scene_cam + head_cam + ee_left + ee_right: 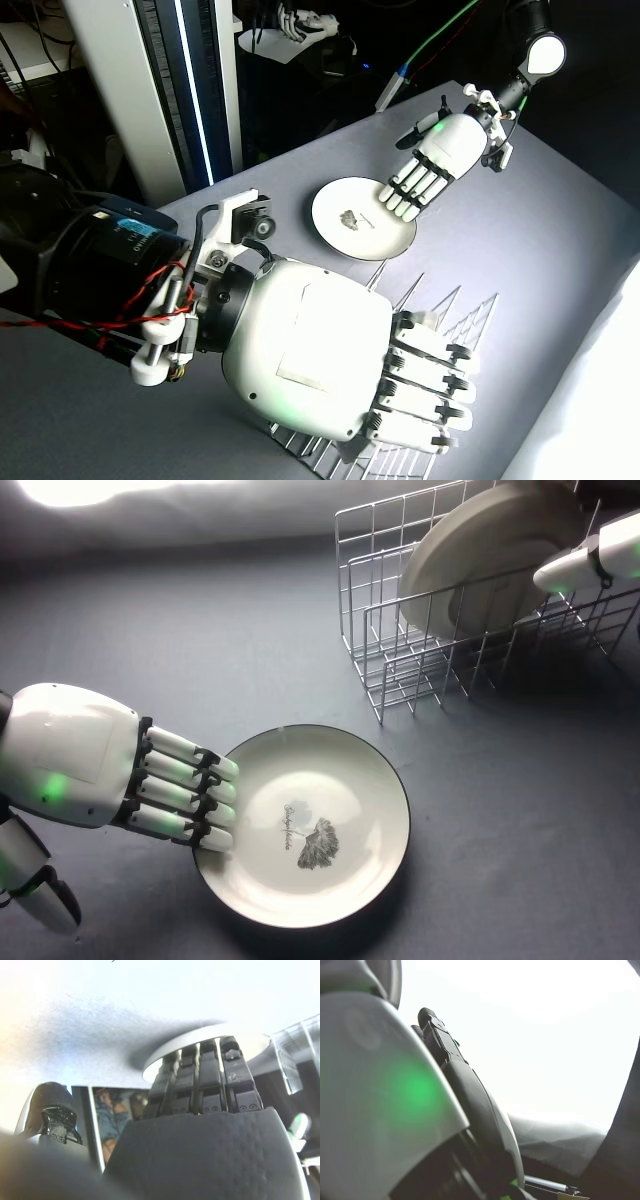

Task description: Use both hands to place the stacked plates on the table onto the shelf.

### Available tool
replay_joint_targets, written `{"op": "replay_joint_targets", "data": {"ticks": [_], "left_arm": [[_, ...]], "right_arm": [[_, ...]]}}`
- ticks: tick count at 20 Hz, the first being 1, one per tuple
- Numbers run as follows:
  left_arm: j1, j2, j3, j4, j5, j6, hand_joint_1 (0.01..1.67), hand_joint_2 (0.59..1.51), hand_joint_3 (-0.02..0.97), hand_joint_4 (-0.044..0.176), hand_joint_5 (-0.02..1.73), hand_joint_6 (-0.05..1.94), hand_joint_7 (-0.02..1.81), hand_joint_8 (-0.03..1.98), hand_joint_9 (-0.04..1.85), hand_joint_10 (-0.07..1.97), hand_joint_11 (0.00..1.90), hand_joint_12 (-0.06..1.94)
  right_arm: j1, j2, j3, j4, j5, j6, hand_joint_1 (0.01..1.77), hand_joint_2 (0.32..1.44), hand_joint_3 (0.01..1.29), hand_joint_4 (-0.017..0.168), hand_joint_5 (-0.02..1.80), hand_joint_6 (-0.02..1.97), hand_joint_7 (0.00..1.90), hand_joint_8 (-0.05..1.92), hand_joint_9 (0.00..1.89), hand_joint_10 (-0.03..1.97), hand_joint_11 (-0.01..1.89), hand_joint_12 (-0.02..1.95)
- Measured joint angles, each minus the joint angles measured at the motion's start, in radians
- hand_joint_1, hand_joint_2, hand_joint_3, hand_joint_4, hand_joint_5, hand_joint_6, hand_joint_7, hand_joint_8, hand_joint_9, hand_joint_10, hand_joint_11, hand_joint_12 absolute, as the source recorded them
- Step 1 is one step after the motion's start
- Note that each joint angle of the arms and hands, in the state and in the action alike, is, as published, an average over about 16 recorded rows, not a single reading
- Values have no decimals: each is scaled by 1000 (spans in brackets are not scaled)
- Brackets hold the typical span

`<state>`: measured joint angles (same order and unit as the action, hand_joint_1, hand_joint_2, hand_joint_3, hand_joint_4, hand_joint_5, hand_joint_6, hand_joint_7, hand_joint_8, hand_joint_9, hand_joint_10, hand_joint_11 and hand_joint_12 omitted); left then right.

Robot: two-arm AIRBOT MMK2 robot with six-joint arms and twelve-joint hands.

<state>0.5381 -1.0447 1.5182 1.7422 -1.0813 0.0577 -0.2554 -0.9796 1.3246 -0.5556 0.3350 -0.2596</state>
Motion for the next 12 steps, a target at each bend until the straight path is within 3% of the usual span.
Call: {"op": "replay_joint_targets", "data": {"ticks": [4, 12], "left_arm": [[4, 1, 3, 1, -7, -5, 20, 1110, 12, 0, 0, -13, 19, 17, 16, 12, 13, -12], [33, 2, 2, -13, -10, 0, 20, 1111, 12, -1, -5, -19, 18, 16, 19, 10, 13, -14]], "right_arm": [[9, -1, -1, -90, 46, -2, 843, 1028, 12, -1, 77, 12, 77, 19, 92, 3, 22, 456], [29, -2, -33, -352, 172, -7, 830, 1031, 13, 4, 46, 12, 42, 19, 58, 4, 22, 371]]}}
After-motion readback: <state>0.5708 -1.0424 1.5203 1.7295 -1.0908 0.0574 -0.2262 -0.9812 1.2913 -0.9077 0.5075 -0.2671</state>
